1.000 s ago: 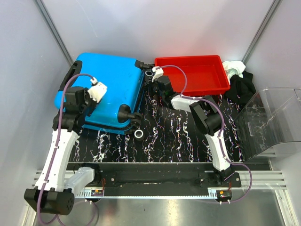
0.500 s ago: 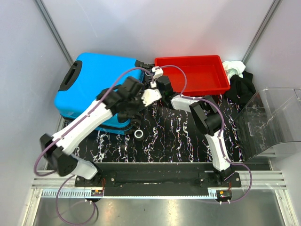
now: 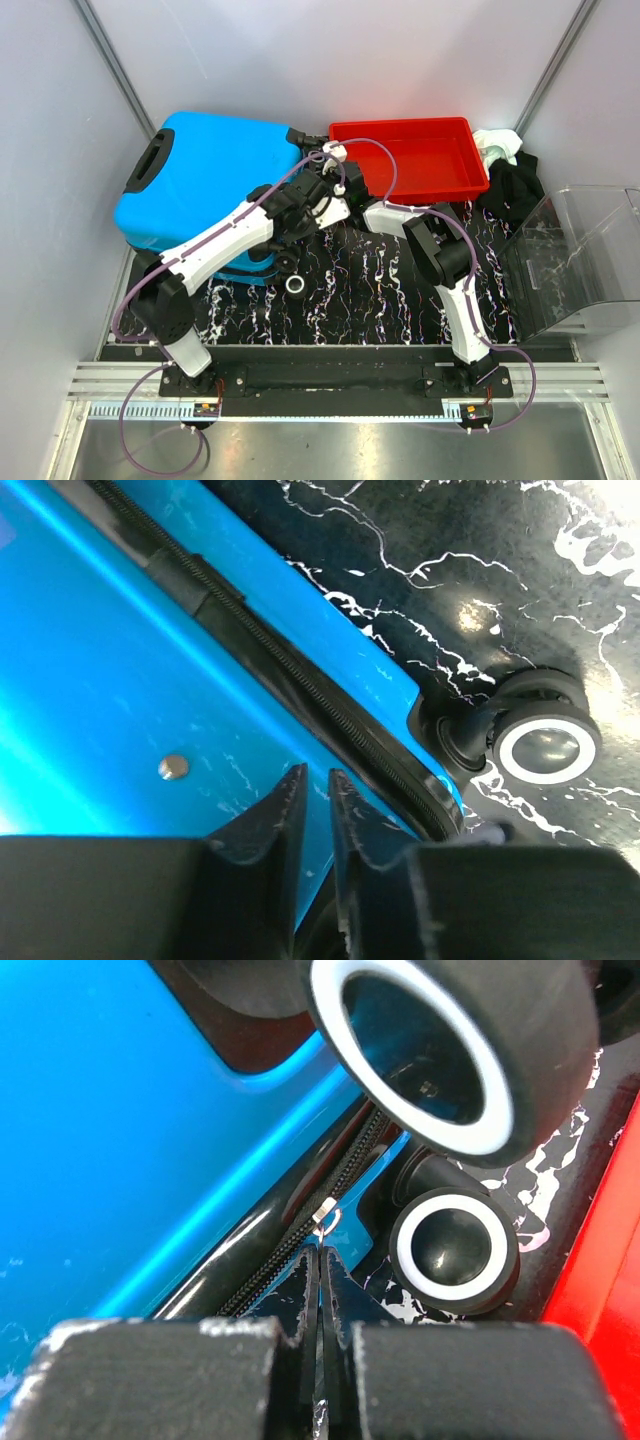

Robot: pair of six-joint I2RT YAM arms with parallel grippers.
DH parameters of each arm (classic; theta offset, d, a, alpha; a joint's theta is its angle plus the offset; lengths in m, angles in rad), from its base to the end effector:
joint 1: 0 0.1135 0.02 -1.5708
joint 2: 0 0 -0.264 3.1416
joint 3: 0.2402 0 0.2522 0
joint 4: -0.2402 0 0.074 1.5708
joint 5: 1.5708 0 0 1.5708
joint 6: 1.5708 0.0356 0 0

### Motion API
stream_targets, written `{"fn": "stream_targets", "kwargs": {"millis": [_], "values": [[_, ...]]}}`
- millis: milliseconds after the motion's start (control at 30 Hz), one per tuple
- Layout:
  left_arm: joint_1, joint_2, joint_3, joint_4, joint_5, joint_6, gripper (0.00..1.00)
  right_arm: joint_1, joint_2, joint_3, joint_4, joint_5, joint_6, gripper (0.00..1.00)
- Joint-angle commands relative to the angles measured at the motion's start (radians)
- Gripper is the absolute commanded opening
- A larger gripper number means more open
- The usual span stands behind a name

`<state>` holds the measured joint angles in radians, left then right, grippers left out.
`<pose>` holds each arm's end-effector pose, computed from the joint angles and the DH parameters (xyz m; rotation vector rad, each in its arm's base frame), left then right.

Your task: Open, take out, and arrange the luggage

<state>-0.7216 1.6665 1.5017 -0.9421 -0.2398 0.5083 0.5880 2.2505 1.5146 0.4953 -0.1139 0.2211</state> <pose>0.2648 -0.2218 0.2982 1.4647 2.2042 0.2504 0.4254 0.2885 0.1728 -0.4212 1.8141 0.6718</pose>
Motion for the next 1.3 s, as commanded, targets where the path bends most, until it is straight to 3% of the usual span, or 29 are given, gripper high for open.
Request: {"fn": "stream_targets", "kwargs": {"millis": [0, 233, 367, 533, 633, 733, 800, 867, 900, 1000, 1167, 1267], "values": [[0.036, -0.099, -0.128, -0.059, -0.035, 0.077, 0.2, 0.049, -0.045, -0.023, -0.026, -0.063, 0.007, 0.0], [0.062, -0.299, -0.395, -0.133, 0.017, 0.173, 0.18, 0.049, -0.083, -0.093, 0.0, -0.086, 0.072, 0.0], [0.1, -0.433, -0.488, -0.213, 0.092, 0.22, 0.18, 0.056, -0.121, -0.16, 0.019, -0.096, 0.106, 0.0], [0.129, -0.612, -0.632, -0.319, 0.074, 0.344, 0.17, 0.076, -0.16, -0.235, 0.061, -0.115, 0.119, 0.0], [0.203, -0.675, -0.647, -0.34, 0.068, 0.43, 0.17, 0.079, -0.181, -0.303, 0.132, -0.124, 0.175, 0.0], [0.263, -0.671, -0.571, -0.333, 0.112, 0.455, 0.18, 0.085, -0.184, -0.338, 0.176, -0.127, 0.198, 0.0], [0.263, -0.617, -0.424, -0.308, 0.209, 0.393, 0.23, 0.087, -0.17, -0.338, 0.196, -0.13, 0.213, 0.0], [0.252, -0.523, -0.306, -0.287, 0.288, 0.323, 0.34, 0.087, -0.161, -0.332, 0.204, -0.136, 0.219, 0.0], [0.243, -0.484, -0.181, -0.255, 0.298, 0.249, 0.38, 0.087, -0.158, -0.33, 0.209, -0.133, 0.222, 0.0], [0.202, -0.366, 0.001, -0.157, 0.318, 0.158, 0.5, 0.087, -0.157, -0.332, 0.215, -0.129, 0.222, 0.0], [0.16, -0.199, 0.178, 0.002, 0.339, 0.173, 0.73, 0.087, -0.163, -0.34, 0.223, -0.127, 0.225, 0.0], [0.157, -0.099, 0.239, 0.069, 0.359, 0.217, 0.77, 0.085, -0.166, -0.341, 0.224, -0.124, 0.225, 0.0]]}}
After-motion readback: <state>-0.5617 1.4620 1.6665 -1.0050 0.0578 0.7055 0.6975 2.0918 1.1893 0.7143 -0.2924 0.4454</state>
